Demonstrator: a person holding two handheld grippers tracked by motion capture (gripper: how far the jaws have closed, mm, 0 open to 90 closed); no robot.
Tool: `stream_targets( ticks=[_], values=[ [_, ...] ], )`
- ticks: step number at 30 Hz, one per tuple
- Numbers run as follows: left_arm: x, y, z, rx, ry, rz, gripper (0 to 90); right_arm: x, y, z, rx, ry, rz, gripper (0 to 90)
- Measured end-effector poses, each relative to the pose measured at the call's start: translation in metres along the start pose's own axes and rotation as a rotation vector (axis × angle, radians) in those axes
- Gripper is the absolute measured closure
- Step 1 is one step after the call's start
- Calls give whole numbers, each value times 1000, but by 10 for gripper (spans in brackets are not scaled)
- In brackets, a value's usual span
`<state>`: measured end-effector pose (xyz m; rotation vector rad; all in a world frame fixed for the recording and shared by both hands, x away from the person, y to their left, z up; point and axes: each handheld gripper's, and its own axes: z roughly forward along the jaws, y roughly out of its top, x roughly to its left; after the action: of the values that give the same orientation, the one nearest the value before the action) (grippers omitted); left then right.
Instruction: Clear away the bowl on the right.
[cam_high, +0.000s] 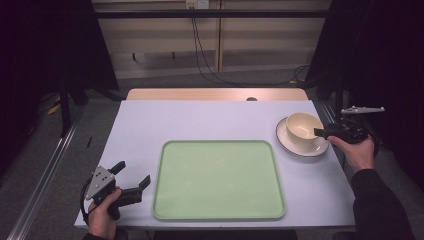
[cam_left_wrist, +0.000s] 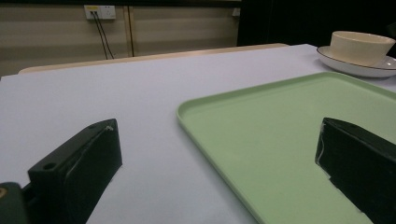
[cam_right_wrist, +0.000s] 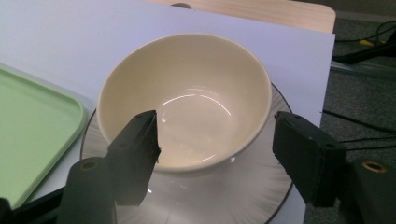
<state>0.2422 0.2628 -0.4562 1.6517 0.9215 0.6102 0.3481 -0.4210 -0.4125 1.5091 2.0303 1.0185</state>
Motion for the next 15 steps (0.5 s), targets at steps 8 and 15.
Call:
stream_targets(
  ticks=[8, 15],
  values=[
    [0, 0, 0, 0, -1, 0, 4, -7, 9, 21, 81, -39, 21, 378],
    [0, 0, 0, 2, 0, 1, 4, -13, 4, 36, 119, -68, 50, 434]
  ],
)
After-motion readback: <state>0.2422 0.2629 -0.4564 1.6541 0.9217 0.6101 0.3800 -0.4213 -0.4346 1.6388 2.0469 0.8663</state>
